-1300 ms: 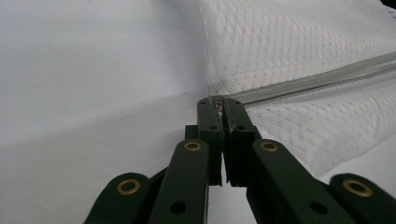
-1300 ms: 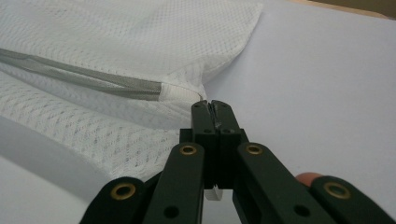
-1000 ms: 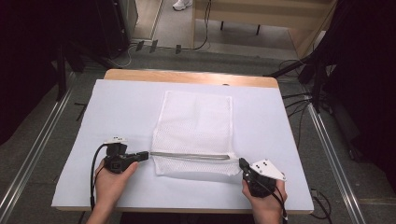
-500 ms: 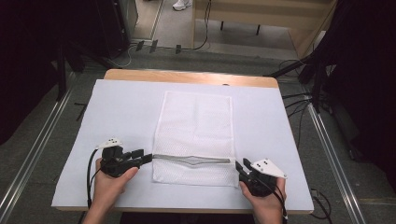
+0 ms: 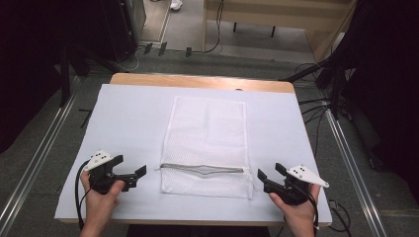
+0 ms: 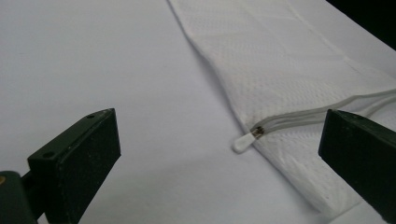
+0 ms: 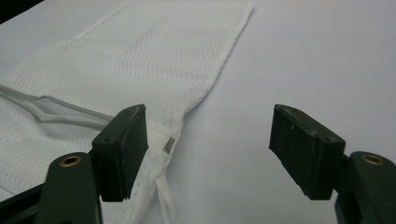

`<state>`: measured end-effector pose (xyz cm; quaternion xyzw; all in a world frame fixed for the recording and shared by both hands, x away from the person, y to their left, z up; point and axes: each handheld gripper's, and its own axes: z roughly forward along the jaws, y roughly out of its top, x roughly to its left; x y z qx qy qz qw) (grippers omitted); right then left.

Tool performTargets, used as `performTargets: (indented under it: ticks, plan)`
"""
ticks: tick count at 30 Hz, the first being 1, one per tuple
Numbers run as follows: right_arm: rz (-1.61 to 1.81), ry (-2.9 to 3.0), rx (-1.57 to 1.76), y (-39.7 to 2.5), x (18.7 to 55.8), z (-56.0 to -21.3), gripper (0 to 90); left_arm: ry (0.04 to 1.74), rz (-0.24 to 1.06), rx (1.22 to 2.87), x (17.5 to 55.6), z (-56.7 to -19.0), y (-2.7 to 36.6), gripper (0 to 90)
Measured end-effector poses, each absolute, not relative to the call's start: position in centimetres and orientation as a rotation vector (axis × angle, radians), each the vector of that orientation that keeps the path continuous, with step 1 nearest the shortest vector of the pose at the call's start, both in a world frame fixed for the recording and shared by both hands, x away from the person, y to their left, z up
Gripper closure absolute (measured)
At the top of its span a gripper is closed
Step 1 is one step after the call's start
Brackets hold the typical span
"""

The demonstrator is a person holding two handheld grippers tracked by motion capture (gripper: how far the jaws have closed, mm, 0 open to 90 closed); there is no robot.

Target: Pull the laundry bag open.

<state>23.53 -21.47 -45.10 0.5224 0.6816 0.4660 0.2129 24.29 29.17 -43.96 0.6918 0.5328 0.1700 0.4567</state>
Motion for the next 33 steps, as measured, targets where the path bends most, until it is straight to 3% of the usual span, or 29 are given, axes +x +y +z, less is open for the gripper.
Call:
performTargets:
  ticks: [10,18,33]
  plan:
    - [1.301,1.855,1.475,-24.1,23.5,-44.9,24.2,1.285,0.551,1.757,23.5,-43.7,30.2,0.0]
    - [1.224,1.822,1.482,-26.2,23.6,-45.1,21.1,1.232,0.567,1.768,23.5,-44.0,31.5,0.0]
    - [1.206,1.751,1.517,-30.0,23.5,-45.4,19.7,1.28,0.592,1.692,23.1,-44.0,35.1,0.0]
